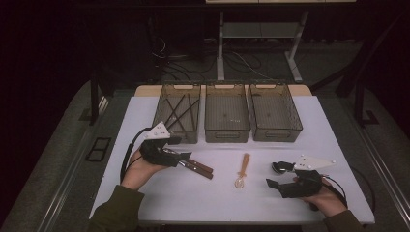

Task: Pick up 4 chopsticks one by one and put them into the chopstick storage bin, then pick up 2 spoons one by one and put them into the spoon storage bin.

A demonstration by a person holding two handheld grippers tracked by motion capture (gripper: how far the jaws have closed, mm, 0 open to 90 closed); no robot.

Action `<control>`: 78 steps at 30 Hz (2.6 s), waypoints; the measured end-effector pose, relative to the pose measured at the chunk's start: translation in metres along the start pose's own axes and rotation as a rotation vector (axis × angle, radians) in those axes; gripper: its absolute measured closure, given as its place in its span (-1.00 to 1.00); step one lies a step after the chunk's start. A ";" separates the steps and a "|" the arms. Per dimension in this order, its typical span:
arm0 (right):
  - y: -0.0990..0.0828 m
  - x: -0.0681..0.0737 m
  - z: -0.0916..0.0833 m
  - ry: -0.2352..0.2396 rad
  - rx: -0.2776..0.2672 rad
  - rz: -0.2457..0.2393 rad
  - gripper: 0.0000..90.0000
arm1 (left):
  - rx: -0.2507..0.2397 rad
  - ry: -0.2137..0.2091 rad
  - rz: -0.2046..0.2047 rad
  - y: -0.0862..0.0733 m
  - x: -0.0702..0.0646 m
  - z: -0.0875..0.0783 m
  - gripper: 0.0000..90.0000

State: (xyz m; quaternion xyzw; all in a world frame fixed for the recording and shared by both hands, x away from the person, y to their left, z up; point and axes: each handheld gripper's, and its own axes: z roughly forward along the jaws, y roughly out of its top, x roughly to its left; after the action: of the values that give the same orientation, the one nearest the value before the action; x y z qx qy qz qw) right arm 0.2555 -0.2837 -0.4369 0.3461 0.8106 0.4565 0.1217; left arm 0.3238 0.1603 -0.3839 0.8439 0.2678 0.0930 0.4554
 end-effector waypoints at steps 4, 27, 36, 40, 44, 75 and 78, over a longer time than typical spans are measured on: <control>0.000 0.000 -0.001 0.005 0.000 0.008 -0.60 | 0.004 -0.005 -0.006 -0.012 -0.005 0.000 -0.31; 0.002 -0.004 -0.004 -0.026 -0.030 0.011 -0.60 | -0.008 -0.038 -0.026 -0.060 -0.021 0.005 -0.92; 0.003 -0.011 -0.005 -0.040 -0.017 0.041 -0.60 | 0.006 -0.028 -0.016 -0.060 -0.023 0.007 -1.00; 0.007 -0.015 -0.008 -0.046 -0.020 0.050 -0.65 | 0.014 -0.030 -0.022 -0.061 -0.023 0.008 -1.00; 0.010 -0.016 -0.008 -0.050 0.000 0.017 -0.67 | 0.025 -0.037 -0.034 -0.061 -0.024 0.010 -1.00; 0.017 -0.064 0.008 -0.017 0.174 0.044 -0.19 | 0.021 -0.057 -0.029 -0.061 -0.025 0.011 -1.00; 0.016 -0.064 0.010 -0.012 0.189 0.033 -0.17 | 0.022 -0.060 -0.028 -0.061 -0.025 0.011 -1.00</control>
State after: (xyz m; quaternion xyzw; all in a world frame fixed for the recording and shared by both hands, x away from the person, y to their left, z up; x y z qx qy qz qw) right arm 0.3144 -0.3143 -0.4374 0.3721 0.8435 0.3778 0.0859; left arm 0.2850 0.1656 -0.4379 0.8474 0.2669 0.0583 0.4553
